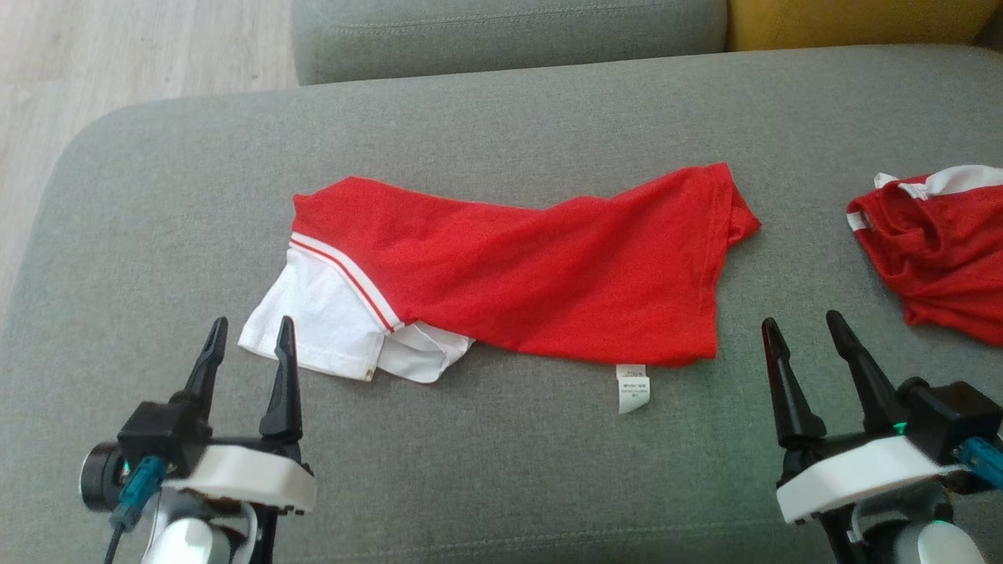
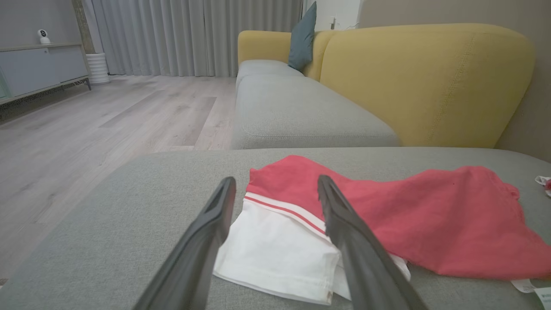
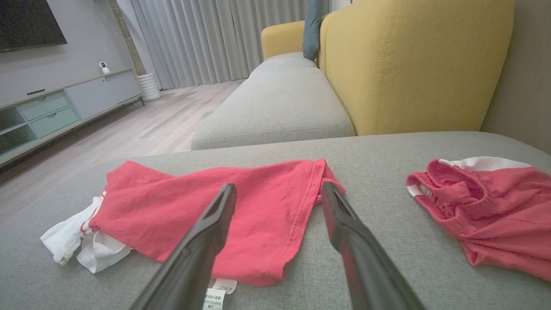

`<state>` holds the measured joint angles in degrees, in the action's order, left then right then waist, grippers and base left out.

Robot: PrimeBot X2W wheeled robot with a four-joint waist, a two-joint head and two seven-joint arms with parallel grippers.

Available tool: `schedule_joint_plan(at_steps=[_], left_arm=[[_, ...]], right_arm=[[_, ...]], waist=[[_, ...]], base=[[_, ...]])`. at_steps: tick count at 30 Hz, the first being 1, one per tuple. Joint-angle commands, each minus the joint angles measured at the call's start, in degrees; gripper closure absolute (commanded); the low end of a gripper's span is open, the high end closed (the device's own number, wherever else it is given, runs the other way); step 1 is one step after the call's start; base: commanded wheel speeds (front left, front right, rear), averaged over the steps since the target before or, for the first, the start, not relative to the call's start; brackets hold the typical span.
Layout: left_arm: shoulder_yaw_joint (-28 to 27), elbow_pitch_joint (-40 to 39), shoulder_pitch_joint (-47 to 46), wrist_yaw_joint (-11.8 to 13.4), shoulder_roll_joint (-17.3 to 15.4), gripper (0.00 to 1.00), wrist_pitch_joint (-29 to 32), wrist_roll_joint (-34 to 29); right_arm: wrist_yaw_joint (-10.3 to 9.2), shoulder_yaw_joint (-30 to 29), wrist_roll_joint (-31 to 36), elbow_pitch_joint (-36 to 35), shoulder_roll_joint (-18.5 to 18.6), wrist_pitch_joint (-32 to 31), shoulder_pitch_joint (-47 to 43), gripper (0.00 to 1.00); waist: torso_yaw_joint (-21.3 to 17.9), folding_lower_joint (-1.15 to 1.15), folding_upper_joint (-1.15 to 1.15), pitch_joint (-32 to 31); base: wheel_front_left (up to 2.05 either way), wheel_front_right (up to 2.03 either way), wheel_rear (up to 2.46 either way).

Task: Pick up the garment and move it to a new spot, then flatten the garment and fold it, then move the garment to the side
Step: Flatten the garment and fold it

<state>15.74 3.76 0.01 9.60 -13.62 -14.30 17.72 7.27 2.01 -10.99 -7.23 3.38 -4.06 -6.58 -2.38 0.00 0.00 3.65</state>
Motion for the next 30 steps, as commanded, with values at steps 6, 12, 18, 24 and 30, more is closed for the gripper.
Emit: schedule_joint_plan(at_steps=[6, 12, 18, 24, 30], left_arm=[[-2.39, -0.01, -4.14, -0.46, -1.65, 0.0, 0.06, 0.4], [-3.31, 9.17, -11.62, -3.33, -2.41, 0.0, 5.33, 3.93], [-4.68, 18.67, -17.56, -5.41, -3.48, 0.0, 10.68, 7.32], [-5.62, 26.19, -22.07, -8.06, -5.18, 0.0, 15.36, 10.23], [-4.12, 30.55, -23.47, -10.84, -5.88, 0.0, 20.9, 11.69]], right_arm=[[0.22, 1.21, 0.2, -2.91, 0.51, 0.2, 2.25, 0.0], [0.22, 2.15, -0.19, -3.31, 0.26, 0.4, 4.29, 0.0], [0.22, 2.42, -0.17, -2.92, 0.12, 0.98, 5.95, 0.0], [0.22, 2.58, -0.4, -2.07, -0.09, 1.63, 7.03, 0.0], [0.22, 2.45, -0.62, -1.21, -0.22, 2.18, 7.84, 0.0]], waist=[[0.25, 0.0, 0.0, 2.17], [0.38, 0.0, 0.0, 6.88], [-0.2, 0.0, 0.0, 10.05], [-0.76, 0.0, 0.0, 11.92], [-1.3, 0.0, 0.0, 12.75]], base=[[0.0, 0.0, 0.0], [0.0, 0.0, 0.0], [0.0, 0.0, 0.0], [0.0, 0.0, 0.0], [0.0, 0.0, 0.0]])
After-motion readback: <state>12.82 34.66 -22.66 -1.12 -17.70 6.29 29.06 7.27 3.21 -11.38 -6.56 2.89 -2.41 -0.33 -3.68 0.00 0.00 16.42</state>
